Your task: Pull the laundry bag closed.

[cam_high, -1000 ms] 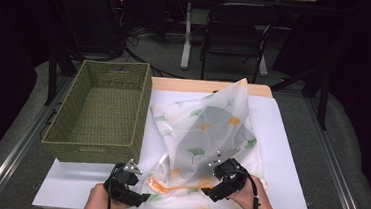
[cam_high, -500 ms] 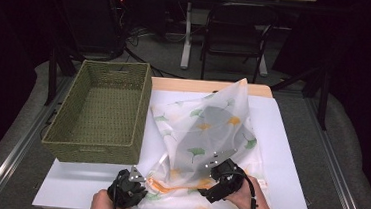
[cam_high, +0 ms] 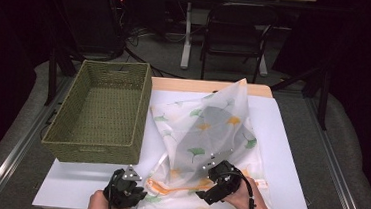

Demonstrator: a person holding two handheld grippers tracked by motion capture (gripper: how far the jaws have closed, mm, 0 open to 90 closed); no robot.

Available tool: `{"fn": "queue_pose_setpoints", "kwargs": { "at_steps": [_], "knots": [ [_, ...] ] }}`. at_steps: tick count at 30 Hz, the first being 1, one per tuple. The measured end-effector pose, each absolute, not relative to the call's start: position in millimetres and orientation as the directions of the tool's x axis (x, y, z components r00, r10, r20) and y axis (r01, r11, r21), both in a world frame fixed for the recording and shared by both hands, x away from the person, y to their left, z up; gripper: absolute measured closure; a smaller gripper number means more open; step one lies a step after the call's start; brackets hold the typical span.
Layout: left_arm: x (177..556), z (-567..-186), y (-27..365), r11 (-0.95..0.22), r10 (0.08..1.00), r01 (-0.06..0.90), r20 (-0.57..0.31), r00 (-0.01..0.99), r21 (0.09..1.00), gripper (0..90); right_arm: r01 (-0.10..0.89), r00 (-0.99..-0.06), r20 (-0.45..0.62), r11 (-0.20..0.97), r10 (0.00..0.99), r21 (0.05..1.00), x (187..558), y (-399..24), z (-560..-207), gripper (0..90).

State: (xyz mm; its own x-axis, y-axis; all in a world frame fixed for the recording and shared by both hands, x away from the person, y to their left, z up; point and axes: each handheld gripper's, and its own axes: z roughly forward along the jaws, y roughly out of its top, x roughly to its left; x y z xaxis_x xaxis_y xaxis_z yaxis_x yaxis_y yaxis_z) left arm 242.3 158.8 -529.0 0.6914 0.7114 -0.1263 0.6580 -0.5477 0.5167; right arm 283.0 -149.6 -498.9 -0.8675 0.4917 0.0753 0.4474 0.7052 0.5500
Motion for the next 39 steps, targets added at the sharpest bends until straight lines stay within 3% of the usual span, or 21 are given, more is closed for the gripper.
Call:
{"fn": "queue_pose_setpoints", "kwargs": {
  "at_steps": [4, 21, 25, 32, 39],
  "knots": [
    [252, -523, 164, -0.492, 0.742, 0.674, -0.14, 0.655, 0.551, 60.1, 0.44, -0.874, 0.08, 0.709, 0.479, 0.551, 283, -147, -500, 15.9],
    [288, -534, 137, -0.514, 0.737, 0.684, -0.141, 0.661, 0.518, 57.2, 0.415, -0.891, 0.085, 0.724, 0.446, 0.551, 276, -133, -503, 18.4],
    [290, -537, 137, -0.525, 0.725, 0.688, -0.161, 0.67, 0.502, 62.7, 0.419, -0.891, 0.097, 0.721, 0.443, 0.552, 273, -129, -504, 18.9],
    [291, -539, 139, -0.532, 0.701, 0.669, -0.172, 0.692, 0.52, 83.1, 0.416, -0.897, 0.119, 0.722, 0.426, 0.553, 270, -121, -506, 19.8],
    [285, -531, 142, -0.504, 0.702, 0.661, -0.182, 0.688, 0.556, 85.9, 0.403, -0.906, 0.14, 0.717, 0.398, 0.569, 267, -109, -506, 22.5]
  ]
}}
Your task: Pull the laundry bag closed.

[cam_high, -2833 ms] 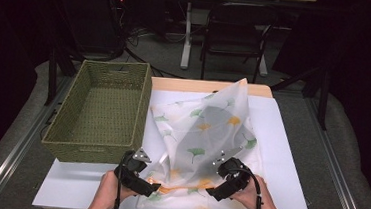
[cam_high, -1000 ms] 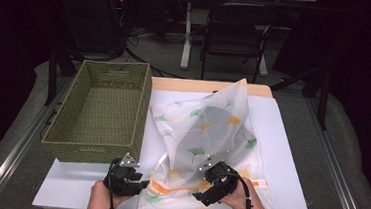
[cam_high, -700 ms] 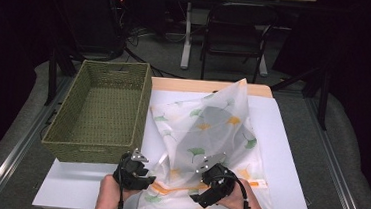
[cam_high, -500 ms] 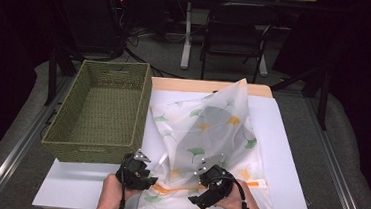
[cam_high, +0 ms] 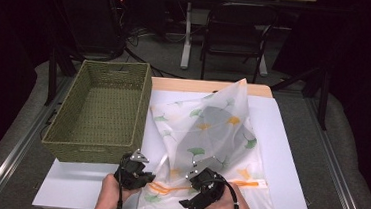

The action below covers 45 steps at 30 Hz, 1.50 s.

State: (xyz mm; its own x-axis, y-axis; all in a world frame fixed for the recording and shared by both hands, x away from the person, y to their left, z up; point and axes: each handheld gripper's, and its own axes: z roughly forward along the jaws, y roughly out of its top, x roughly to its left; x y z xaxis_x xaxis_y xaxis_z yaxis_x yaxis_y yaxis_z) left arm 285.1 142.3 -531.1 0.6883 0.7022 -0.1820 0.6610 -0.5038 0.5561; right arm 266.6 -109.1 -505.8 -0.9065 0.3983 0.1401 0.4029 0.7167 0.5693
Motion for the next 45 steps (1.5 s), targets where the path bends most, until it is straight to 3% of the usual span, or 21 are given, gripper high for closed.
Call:
{"fn": "queue_pose_setpoints", "kwargs": {
  "at_steps": [10, 13, 17, 24, 29, 35, 45],
  "knots": [
    [277, -518, 144, -0.494, 0.677, 0.633, -0.194, 0.71, 0.596, 85.7, 0.39, -0.917, 0.18, 0.711, 0.355, 0.585, 268, -84, -502, 8.1],
    [276, -516, 144, -0.486, 0.676, 0.633, -0.2, 0.71, 0.602, 85.7, 0.38, -0.922, 0.182, 0.707, 0.342, 0.596, 270, -78, -502, 9.0],
    [275, -514, 143, -0.489, 0.673, 0.627, -0.195, 0.714, 0.606, 85.7, 0.362, -0.93, 0.181, 0.7, 0.322, 0.615, 272, -73, -502, 17.1],
    [274, -512, 143, -0.493, 0.662, 0.62, -0.198, 0.722, 0.611, 85.6, 0.369, -0.927, 0.194, 0.68, 0.322, 0.633, 279, -61, -511, 50.6],
    [273, -511, 142, -0.49, 0.655, 0.614, -0.204, 0.728, 0.618, 85.7, 0.368, -0.927, 0.181, 0.697, 0.33, 0.616, 283, -51, -519, 65.6],
    [273, -509, 141, -0.493, 0.648, 0.608, -0.204, 0.734, 0.622, 85.7, 0.369, -0.926, 0.177, 0.689, 0.335, 0.624, 288, -49, -524, 74.3],
    [272, -509, 139, -0.479, 0.643, 0.609, -0.219, 0.734, 0.633, 85.7, 0.36, -0.93, 0.178, 0.69, 0.323, 0.628, 289, -40, -528, 77.2]
  ]
}}
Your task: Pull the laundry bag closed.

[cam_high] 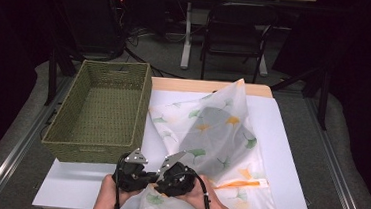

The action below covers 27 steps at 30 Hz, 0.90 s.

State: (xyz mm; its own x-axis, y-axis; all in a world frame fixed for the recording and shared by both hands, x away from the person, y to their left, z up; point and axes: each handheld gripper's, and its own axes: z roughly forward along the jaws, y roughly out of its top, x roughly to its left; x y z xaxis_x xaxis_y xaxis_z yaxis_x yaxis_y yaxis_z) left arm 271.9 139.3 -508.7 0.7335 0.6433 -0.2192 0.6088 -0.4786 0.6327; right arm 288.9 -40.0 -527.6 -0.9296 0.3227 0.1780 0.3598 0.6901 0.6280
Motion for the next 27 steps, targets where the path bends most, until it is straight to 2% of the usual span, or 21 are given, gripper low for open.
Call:
{"fn": "queue_pose_setpoints", "kwargs": {
  "at_steps": [7, 19, 20, 27],
  "knots": [
    [271.7, -508.4, 140.1, -0.48, 0.643, 0.604, -0.214, 0.736, 0.636, 85.8, 0.377, -0.923, 0.198, 0.677, 0.329, 0.632, 289.6, -40.3, -528.3, 83.1],
    [270.2, -508.0, 139.9, -0.478, 0.644, 0.603, -0.211, 0.735, 0.639, 85.9, 0.363, -0.927, 0.171, 0.689, 0.332, 0.627, 287.1, -39.0, -525.8, 85.2],
    [269.9, -507.9, 139.7, -0.475, 0.647, 0.603, -0.209, 0.733, 0.641, 85.9, 0.368, -0.926, 0.173, 0.69, 0.337, 0.623, 286.6, -39.0, -525.4, 88.4],
    [269.1, -507.4, 139.4, -0.477, 0.644, 0.602, -0.211, 0.735, 0.64, 85.9, 0.362, -0.928, 0.171, 0.69, 0.331, 0.627, 284.8, -38.2, -522.1, 86.6]
  ]
}}
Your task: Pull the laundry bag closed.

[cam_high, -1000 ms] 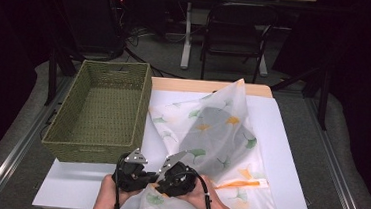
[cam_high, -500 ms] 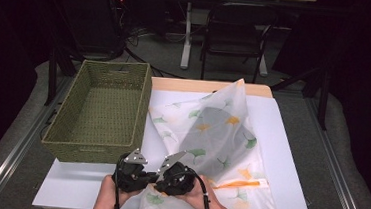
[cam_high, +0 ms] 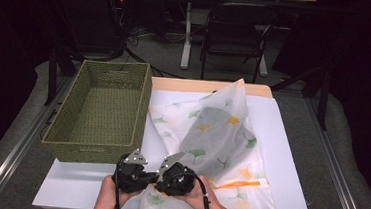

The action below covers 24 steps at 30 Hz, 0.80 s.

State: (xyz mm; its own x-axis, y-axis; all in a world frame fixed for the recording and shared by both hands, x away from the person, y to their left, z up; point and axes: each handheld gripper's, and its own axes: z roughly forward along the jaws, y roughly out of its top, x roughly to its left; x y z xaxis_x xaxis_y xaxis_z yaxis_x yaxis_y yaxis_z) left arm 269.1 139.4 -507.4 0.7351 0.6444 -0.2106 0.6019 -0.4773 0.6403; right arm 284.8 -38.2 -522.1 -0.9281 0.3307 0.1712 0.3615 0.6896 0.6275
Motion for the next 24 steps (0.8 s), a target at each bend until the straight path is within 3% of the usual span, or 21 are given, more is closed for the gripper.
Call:
{"fn": "queue_pose_setpoints", "kwargs": {
  "at_steps": [24],
  "knots": [
    [265.8, -505.7, 138.4, -0.485, 0.643, 0.584, -0.188, 0.743, 0.651, 87.0, 0.398, -0.91, 0.146, 0.721, 0.388, 0.568, 286.4, -39.0, -522.4, 90.0]
  ]
}}
